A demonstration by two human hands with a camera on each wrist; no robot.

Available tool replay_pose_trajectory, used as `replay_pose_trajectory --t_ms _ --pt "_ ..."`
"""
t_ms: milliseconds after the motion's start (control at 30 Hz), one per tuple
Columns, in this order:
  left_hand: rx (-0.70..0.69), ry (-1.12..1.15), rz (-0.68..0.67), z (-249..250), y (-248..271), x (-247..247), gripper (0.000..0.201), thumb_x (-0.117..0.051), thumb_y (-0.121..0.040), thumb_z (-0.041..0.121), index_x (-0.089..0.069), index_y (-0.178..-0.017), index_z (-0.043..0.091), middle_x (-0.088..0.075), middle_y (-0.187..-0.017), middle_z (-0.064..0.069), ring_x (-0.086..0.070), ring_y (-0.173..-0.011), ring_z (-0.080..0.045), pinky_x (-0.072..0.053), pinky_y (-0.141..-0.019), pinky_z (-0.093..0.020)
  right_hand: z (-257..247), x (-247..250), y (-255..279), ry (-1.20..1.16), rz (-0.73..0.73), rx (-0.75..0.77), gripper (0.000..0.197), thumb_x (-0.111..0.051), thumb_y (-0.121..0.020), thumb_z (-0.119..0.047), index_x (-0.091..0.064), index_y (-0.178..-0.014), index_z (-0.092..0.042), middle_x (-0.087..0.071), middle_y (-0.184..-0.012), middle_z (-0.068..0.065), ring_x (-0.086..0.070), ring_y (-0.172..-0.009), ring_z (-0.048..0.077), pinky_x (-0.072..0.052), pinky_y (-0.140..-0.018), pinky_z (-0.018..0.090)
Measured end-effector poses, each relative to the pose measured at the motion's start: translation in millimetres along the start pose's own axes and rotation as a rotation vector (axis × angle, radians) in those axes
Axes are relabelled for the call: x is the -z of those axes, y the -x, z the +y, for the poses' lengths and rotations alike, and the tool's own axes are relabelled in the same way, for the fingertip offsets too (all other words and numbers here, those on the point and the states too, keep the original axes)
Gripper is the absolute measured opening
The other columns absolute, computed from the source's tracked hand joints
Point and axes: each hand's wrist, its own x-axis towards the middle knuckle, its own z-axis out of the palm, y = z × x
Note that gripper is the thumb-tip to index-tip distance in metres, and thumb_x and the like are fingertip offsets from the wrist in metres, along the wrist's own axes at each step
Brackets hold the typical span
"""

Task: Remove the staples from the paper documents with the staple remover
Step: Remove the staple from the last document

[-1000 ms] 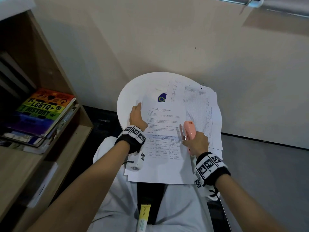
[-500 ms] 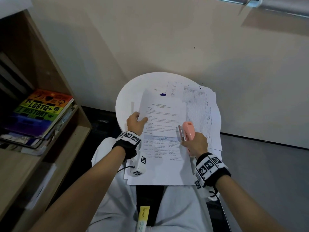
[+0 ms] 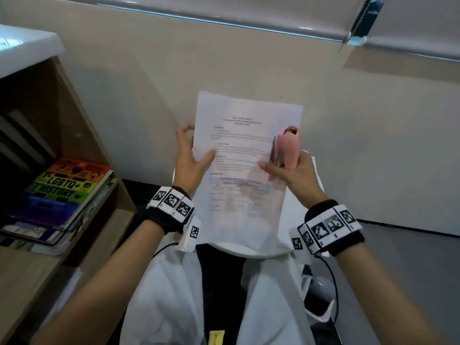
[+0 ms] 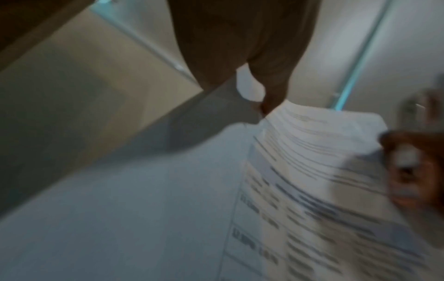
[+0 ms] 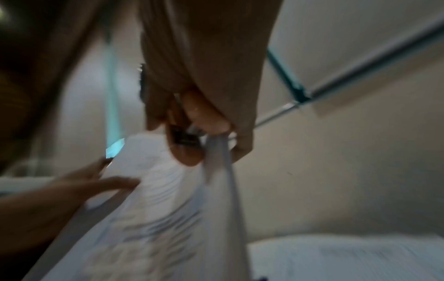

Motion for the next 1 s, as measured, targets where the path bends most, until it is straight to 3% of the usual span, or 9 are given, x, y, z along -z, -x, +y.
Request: replay_pose_trajectory --t_ms 67,133,233,333,433,567,800,900,1000 --pt "-0.153 -0.007 0.068 20 -9 -5 0.061 -0.063 -0.086 0.000 -0.022 -0.125 0.024 -0.058 -0.119 0.003 -0.064 -0.106 -0.016 -0.056 -0.088 -0.036 -16 -18 -9 -0.001 0.076 0.137 0.046 -0.082 -0.071 -0.003 -0.061 -0.112 0.001 -0.071 -0.106 0.015 -0.070 -0.095 0.026 -0.059 -0.076 0.033" --pt "-0.248 -0.031 0.142 33 -19 -7 0.064 -0.060 -0.088 0.002 -0.016 -0.131 0.023 -0.053 -0.120 0.009 -0.062 -0.107 -0.008 -0.054 -0.090 -0.031 -26 -32 -12 -0.042 0.112 0.214 0.051 -0.082 -0.070 0.001 -0.058 -0.114 0.002 -0.068 -0.110 0.017 -0.068 -0.100 0.026 -0.057 -0.080 0.029" --pt "-0.285 -0.008 0.179 39 -22 -3 0.067 -0.061 -0.087 0.001 -0.015 -0.129 0.023 -0.053 -0.118 -0.003 -0.062 -0.105 -0.005 -0.052 -0.084 -0.017 -30 -41 -14 -0.104 0.062 0.233 0.063 -0.080 -0.070 0.005 -0.047 -0.123 0.005 -0.063 -0.117 0.021 -0.066 -0.106 0.028 -0.057 -0.085 0.033" --pt "-0.244 0.001 0.140 31 -22 3 0.066 -0.065 -0.085 0.004 -0.018 -0.127 0.025 -0.053 -0.120 -0.011 -0.061 -0.108 -0.016 -0.054 -0.084 -0.022 -19 -40 -16 -0.092 -0.001 0.208 0.072 -0.081 -0.068 0.006 -0.036 -0.124 0.002 -0.057 -0.122 0.024 -0.063 -0.112 0.031 -0.055 -0.091 0.046" --pt "-0.150 -0.003 0.102 24 -26 6 0.051 -0.061 -0.087 0.011 -0.027 -0.122 0.023 -0.054 -0.120 -0.011 -0.061 -0.107 -0.019 -0.056 -0.085 -0.033 -8 -35 -18 -0.063 0.008 0.147 0.072 -0.081 -0.069 0.005 -0.035 -0.124 0.000 -0.057 -0.122 0.023 -0.063 -0.112 0.030 -0.057 -0.089 0.042" --pt "-0.059 0.009 0.134 24 -35 3 0.016 -0.050 -0.094 0.013 -0.040 -0.107 0.013 -0.059 -0.098 0.006 -0.061 -0.087 -0.007 -0.053 -0.076 -0.028 -1 -25 -27 -0.069 0.049 0.094 0.066 -0.079 -0.071 0.004 -0.042 -0.127 0.003 -0.061 -0.123 0.019 -0.063 -0.113 0.028 -0.056 -0.090 0.038" --pt "-0.099 0.083 0.171 38 -50 -3 0.005 -0.040 -0.095 0.006 -0.038 -0.097 0.011 -0.049 -0.084 0.006 -0.049 -0.070 -0.001 -0.042 -0.063 -0.014 -11 -18 -43 -0.089 0.033 0.111 0.054 -0.077 -0.075 0.001 -0.053 -0.122 0.011 -0.068 -0.117 0.018 -0.067 -0.106 0.028 -0.056 -0.090 0.039" --pt "-0.112 0.047 0.114 32 -44 -3 0.010 -0.036 -0.101 0.013 -0.042 -0.096 0.019 -0.055 -0.088 0.008 -0.055 -0.073 0.002 -0.048 -0.070 -0.017 -8 -18 -45 -0.057 0.015 0.102 0.055 -0.078 -0.074 0.000 -0.053 -0.122 0.010 -0.068 -0.116 0.018 -0.068 -0.106 0.027 -0.056 -0.090 0.041" --pt "-0.143 -0.061 0.100 22 -38 -2 0.009 -0.036 -0.103 0.021 -0.044 -0.106 0.022 -0.060 -0.095 0.009 -0.060 -0.084 -0.003 -0.052 -0.079 -0.030 -1 -20 -45 -0.037 0.045 0.066 0.058 -0.079 -0.073 -0.001 -0.051 -0.122 0.008 -0.066 -0.117 0.019 -0.067 -0.106 0.027 -0.056 -0.090 0.045"
